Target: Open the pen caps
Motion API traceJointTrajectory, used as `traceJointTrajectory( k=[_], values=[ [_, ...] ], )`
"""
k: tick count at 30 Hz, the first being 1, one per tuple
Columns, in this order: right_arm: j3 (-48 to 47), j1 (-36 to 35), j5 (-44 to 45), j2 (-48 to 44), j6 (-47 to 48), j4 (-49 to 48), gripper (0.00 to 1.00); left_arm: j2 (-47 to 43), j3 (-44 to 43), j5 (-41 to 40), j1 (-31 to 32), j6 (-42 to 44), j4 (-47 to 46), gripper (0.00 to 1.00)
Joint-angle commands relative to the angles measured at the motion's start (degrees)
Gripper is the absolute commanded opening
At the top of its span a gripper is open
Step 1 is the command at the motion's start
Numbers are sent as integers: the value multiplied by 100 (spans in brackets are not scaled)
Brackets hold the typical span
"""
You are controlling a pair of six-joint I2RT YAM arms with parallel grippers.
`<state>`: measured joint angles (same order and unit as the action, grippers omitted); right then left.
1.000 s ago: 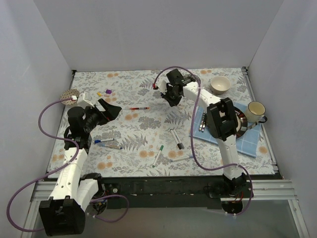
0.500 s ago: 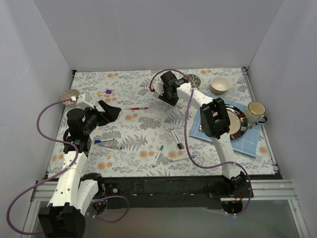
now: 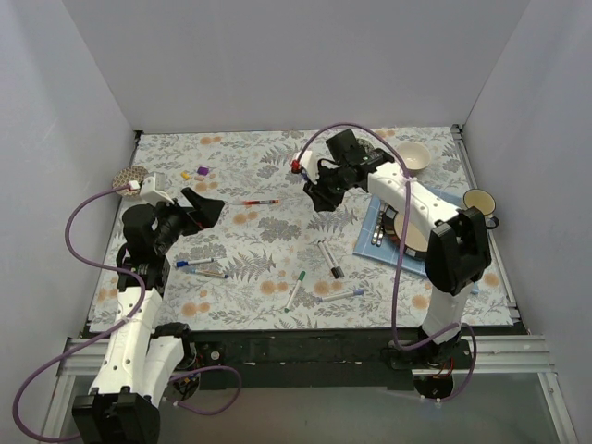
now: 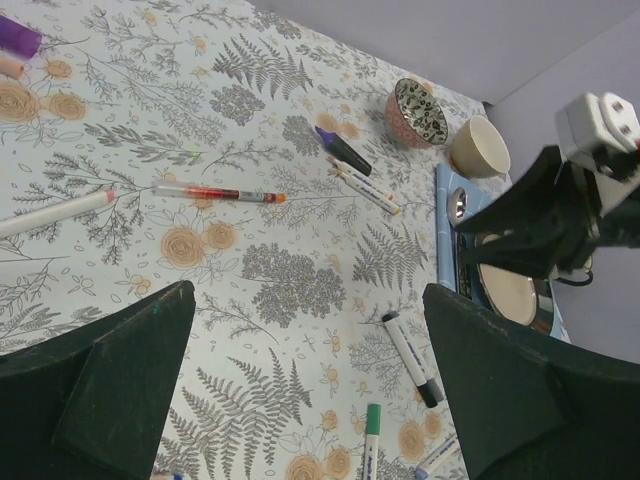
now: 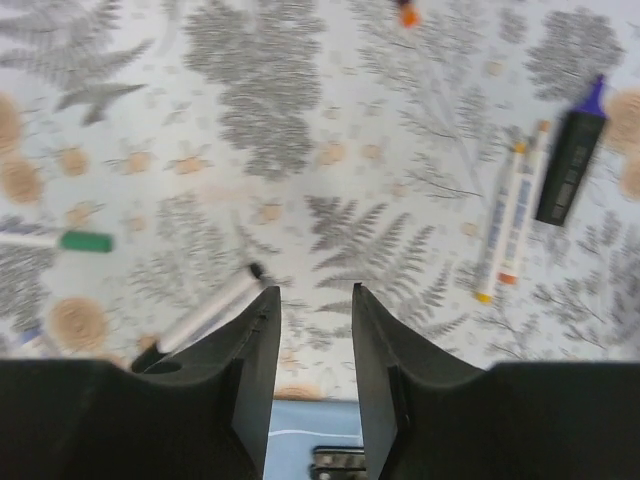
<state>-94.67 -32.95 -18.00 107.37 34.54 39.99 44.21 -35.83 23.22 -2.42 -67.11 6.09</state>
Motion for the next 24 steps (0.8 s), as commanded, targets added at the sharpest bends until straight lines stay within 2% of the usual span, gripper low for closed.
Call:
traceJointTrajectory(
  k=[1,4,6,8,11,12,14,17,18,21,24],
  values=[
    [687,-71,-1688,-340,412,-70,43,-254,-20,-265,4,146,77,98],
    [556,-133,-1944,-182,956,26,47,-211,-37,-310,13,137,94,98],
    [119,-264,-1866,133,1307,158,50,-193,-38,-379,13,102,112,98],
    [-112,-396,-1524,336,1432,63,52,-219,-64,-678,-4,76,190,98],
    [-638,-703,-542,914,1705,-139,56,-281,-90,-854,-22,49,261,98],
    [-831,-835,-338,1100,1713,-132,59,-290,-90,-855,-22,49,253,98],
    [-1595,-932,162,1704,1687,-9,61,-272,-108,-837,-22,40,261,98],
    [-2519,-1020,358,2399,1801,193,62,-202,-117,-924,-48,49,288,98],
    [-2686,-1029,385,2542,1862,211,67,-176,-134,-968,-49,40,305,98],
    [-3074,-1029,446,2947,1986,37,71,-105,-161,-1074,-57,23,367,98],
    [-3268,-1029,578,3228,1890,-227,72,9,-169,-1162,-66,-30,384,98]
  ],
)
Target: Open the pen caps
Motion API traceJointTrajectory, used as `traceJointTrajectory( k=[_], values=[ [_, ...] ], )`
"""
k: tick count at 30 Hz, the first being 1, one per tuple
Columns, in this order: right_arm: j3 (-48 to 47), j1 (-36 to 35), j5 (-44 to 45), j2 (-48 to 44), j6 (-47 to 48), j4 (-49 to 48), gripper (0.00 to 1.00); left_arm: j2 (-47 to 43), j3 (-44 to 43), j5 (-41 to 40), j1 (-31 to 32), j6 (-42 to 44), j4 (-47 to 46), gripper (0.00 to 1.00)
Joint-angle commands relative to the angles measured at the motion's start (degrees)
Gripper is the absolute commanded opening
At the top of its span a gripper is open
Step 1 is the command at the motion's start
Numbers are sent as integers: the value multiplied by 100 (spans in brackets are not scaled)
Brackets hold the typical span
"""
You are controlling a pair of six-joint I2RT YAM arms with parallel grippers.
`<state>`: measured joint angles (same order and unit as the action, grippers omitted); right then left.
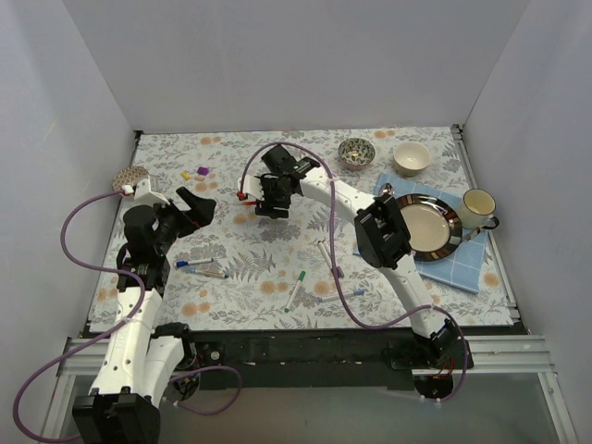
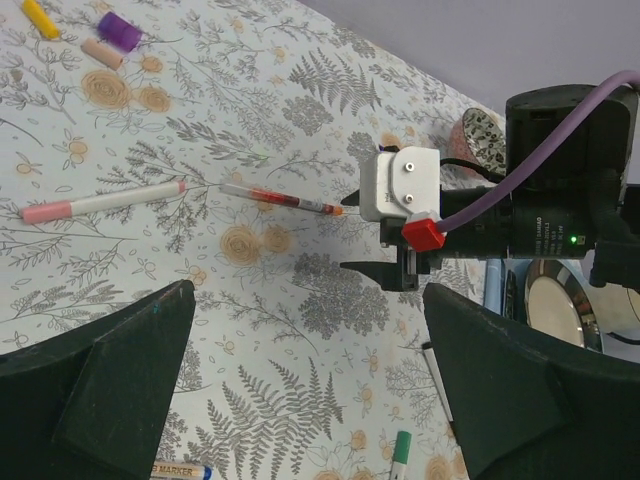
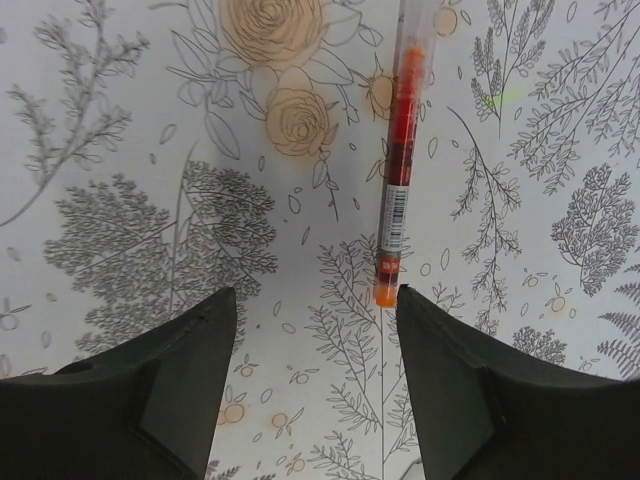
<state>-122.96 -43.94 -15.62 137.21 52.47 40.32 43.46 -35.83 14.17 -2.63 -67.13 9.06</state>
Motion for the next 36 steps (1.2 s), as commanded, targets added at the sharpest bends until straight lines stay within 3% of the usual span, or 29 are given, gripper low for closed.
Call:
traceJointTrajectory(
  k=[1,16,19,23,26,30,36],
  values=[
    [-457,61,357,289,71,-313,72,127,-178,-301,-44,-45,105,98],
    [-853,219,244,922,-781,-824,69,180,-222,-609,-132,-168,210,98],
    [-896,281,103,966,-913,-762,59,136,-231,-583,-185,-160,210,98],
    [-949,369,-195,1001,-888,-525,33,119,-231,-565,-273,-151,193,98],
    [-950,378,-292,1019,-765,-183,21,127,-214,-477,-325,-151,175,98],
    [-687,378,-460,931,-642,169,9,145,-196,-372,-361,-151,131,98],
    [86,378,-460,430,-588,468,1,145,-178,-319,-369,-151,105,98]
  ],
)
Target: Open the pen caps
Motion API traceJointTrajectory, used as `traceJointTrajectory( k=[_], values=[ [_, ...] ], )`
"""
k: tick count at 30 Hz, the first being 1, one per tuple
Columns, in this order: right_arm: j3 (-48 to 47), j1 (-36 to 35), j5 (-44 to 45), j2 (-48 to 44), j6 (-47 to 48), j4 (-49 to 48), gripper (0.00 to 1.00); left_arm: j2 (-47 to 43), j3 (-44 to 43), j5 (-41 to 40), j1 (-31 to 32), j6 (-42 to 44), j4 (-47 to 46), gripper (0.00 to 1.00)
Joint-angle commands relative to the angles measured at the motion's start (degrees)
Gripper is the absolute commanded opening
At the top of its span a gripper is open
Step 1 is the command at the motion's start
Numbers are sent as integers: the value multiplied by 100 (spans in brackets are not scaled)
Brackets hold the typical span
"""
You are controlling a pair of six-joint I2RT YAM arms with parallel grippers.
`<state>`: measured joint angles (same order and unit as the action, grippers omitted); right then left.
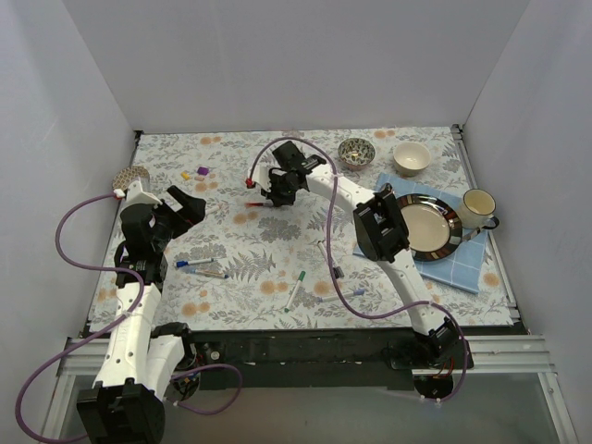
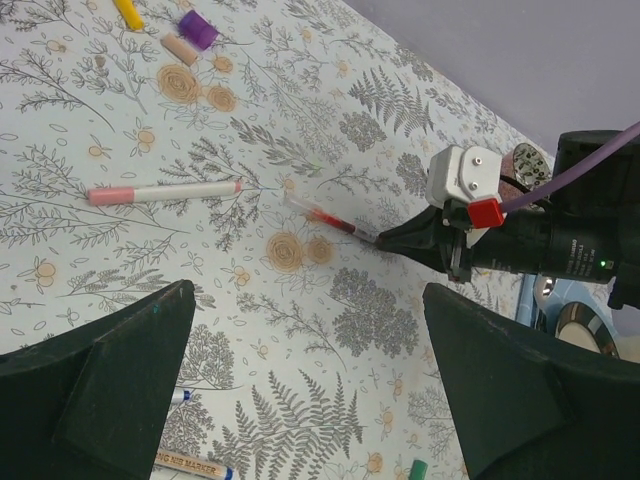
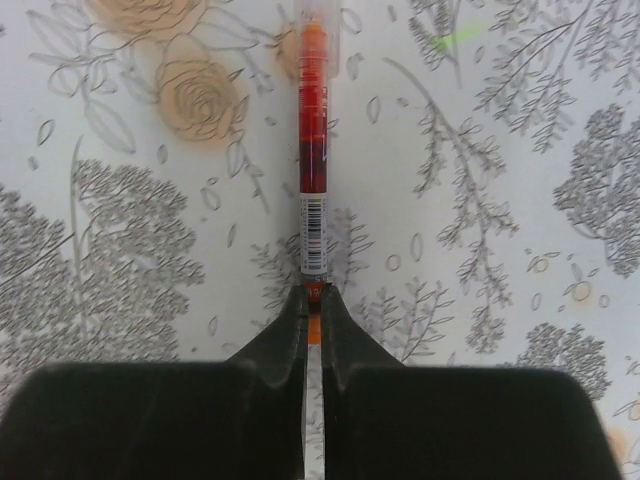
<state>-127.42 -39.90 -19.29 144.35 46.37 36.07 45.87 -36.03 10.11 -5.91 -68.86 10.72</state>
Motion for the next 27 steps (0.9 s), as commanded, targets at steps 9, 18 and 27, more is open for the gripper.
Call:
traceJointTrajectory(
  k=[9,18,27],
  values=[
    [2730,-27,452,-1576,-137,883,4,-192,-124,272,-42,4,-132,98],
    [1995,-202,566,-1235,-234,1410,23,-236,-123,316,-33,-5,-149,98],
    [1403,-422,944,-549,-242,1912,20,-245,-106,369,-33,-31,-158,98]
  ],
)
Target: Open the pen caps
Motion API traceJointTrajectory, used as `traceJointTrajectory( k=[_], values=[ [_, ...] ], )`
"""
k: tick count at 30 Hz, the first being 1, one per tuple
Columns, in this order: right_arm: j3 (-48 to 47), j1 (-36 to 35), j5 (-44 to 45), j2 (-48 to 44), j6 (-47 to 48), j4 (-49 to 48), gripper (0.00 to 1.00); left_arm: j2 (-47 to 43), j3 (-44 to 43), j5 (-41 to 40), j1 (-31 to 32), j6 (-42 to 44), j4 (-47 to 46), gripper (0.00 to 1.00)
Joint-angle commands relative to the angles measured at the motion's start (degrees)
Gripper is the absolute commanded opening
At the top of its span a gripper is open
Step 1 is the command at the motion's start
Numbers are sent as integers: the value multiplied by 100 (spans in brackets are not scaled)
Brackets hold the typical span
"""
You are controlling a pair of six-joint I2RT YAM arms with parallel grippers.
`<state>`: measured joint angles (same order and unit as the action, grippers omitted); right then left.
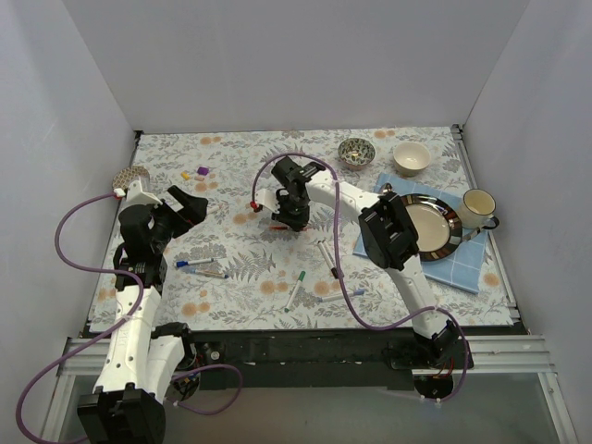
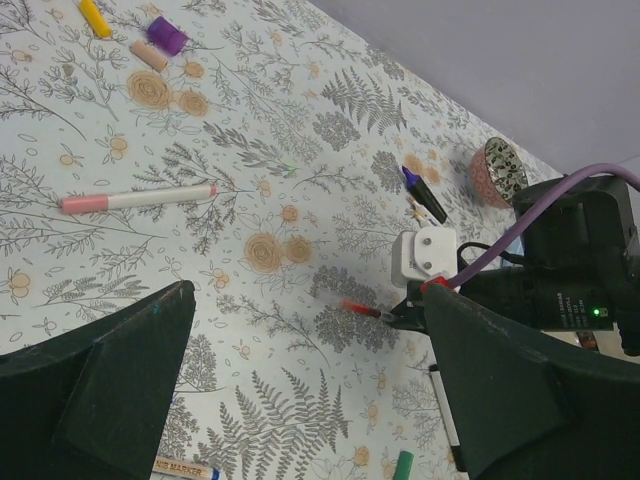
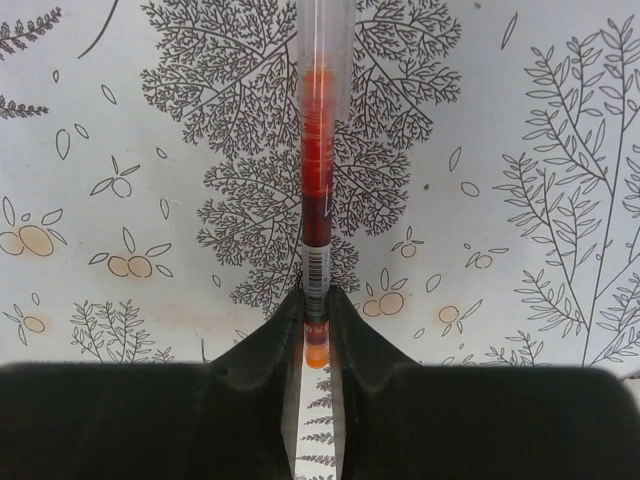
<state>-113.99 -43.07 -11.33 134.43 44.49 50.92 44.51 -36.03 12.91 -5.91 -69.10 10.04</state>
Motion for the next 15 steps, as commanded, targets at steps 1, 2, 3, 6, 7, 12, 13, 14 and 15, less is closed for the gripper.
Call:
traceJointTrajectory(
  k=[1,2,3,6,7,12,13,14,15],
  values=[
    [96,-96,140,444,-54,428,16,-101,-106,98,-33,-33,-108,98],
    [184,-114,123,435,-98,419,7,-101,-80,142,-33,-59,-117,98],
    [237,-105,88,426,-107,384,3,-92,-62,159,-33,-86,-143,98],
    [421,-79,-70,321,-335,209,1,-57,17,204,-33,-348,-143,98],
    [465,-35,-140,225,-405,139,1,-48,69,195,-41,-820,-134,98],
    [658,246,-1141,-250,-863,-125,1,451,1831,1781,-33,-2816,-2603,98],
    [711,342,-1291,-442,-907,-195,1,671,1993,1942,-24,-3115,-3048,98],
    [764,395,-1632,-540,-924,-222,1,1195,2090,2066,-7,-3597,-3400,98],
    [913,439,-1801,-645,-985,-275,1,1409,2135,2119,54,-3715,-3891,98]
  ],
)
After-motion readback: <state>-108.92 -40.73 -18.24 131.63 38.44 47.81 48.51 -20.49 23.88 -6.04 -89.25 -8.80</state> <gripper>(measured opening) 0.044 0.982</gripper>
